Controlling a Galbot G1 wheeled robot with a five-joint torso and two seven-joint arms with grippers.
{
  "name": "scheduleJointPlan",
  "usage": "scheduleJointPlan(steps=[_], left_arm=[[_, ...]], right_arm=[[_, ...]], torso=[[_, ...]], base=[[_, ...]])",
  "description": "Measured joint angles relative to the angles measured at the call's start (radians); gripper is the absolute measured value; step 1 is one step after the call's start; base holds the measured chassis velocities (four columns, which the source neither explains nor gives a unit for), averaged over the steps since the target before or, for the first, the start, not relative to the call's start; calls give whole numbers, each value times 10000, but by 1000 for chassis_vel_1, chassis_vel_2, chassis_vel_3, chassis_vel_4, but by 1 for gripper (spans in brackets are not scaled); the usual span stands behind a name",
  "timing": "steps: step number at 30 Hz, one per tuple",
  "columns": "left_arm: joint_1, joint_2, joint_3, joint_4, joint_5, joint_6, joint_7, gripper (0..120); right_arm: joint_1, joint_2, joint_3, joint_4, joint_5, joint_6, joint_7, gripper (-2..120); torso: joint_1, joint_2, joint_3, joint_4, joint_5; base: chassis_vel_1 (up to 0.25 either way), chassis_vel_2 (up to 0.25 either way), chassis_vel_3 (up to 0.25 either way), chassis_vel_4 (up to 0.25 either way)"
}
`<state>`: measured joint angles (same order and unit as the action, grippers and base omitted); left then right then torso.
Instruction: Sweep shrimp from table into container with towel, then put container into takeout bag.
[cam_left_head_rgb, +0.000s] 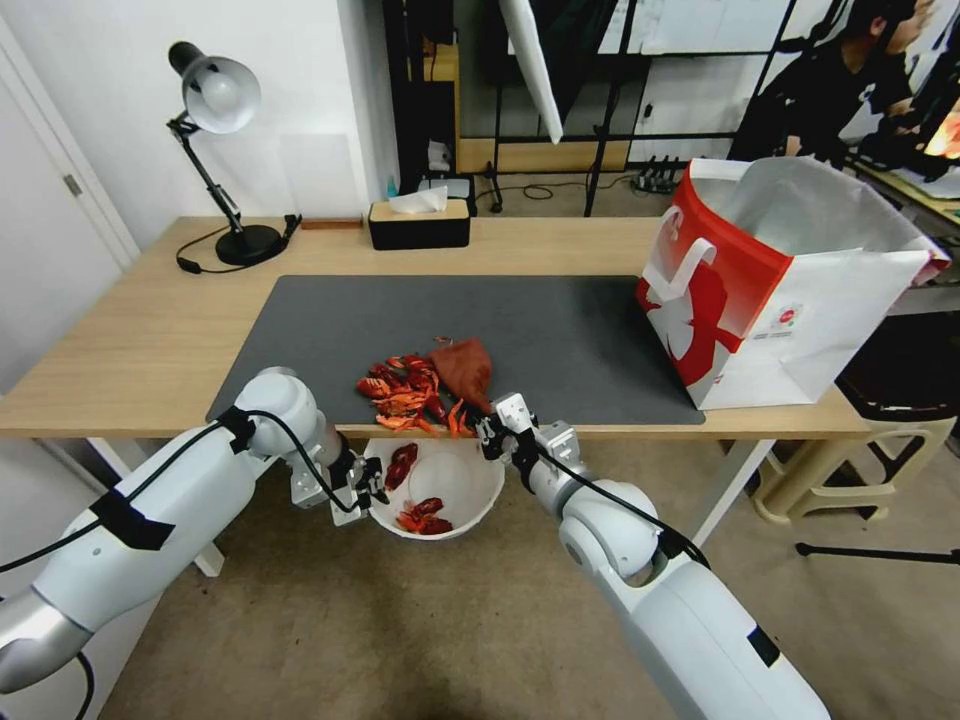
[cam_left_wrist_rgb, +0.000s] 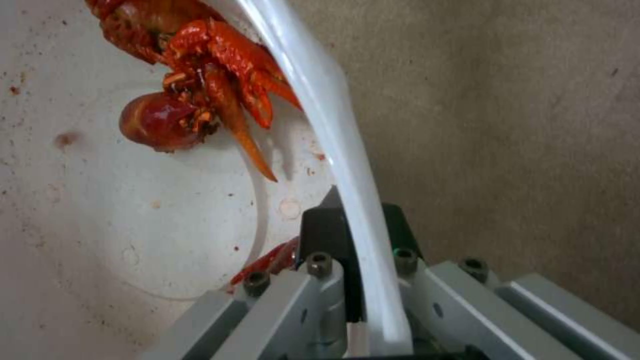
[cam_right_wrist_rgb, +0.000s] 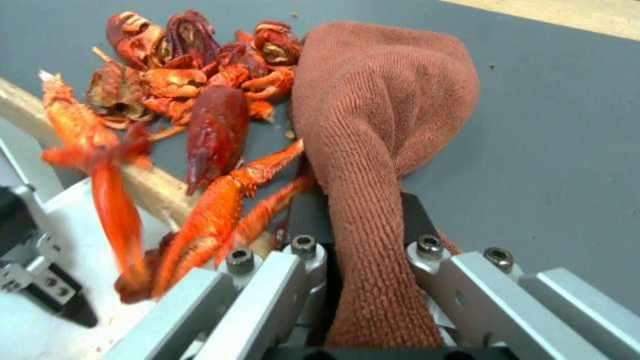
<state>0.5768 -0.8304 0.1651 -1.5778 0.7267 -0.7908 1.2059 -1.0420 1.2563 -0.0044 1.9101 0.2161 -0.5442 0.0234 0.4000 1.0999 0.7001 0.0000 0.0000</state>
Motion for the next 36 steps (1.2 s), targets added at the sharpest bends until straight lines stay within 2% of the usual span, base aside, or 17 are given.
scheduleJointPlan(steps=[15, 21, 36], left_arm=[[5, 69, 6, -16, -15, 2, -10, 0], [63, 144, -33, -35, -23, 4, -32, 0], [265, 330, -215, -126, -23, -16, -91, 0]], right_arm=[[-324, 220, -72, 199, -248, -3, 33, 7], [-729, 450, -236, 457, -593, -3, 113, 7], [-1516, 485, -131, 878, -1099, 33, 68, 7]], torso=[[0, 0, 0, -1, -1], [0, 0, 0, 0, 0], [0, 0, 0, 0, -1]], base=[[0, 0, 0, 0], [0, 0, 0, 0], [0, 0, 0, 0]])
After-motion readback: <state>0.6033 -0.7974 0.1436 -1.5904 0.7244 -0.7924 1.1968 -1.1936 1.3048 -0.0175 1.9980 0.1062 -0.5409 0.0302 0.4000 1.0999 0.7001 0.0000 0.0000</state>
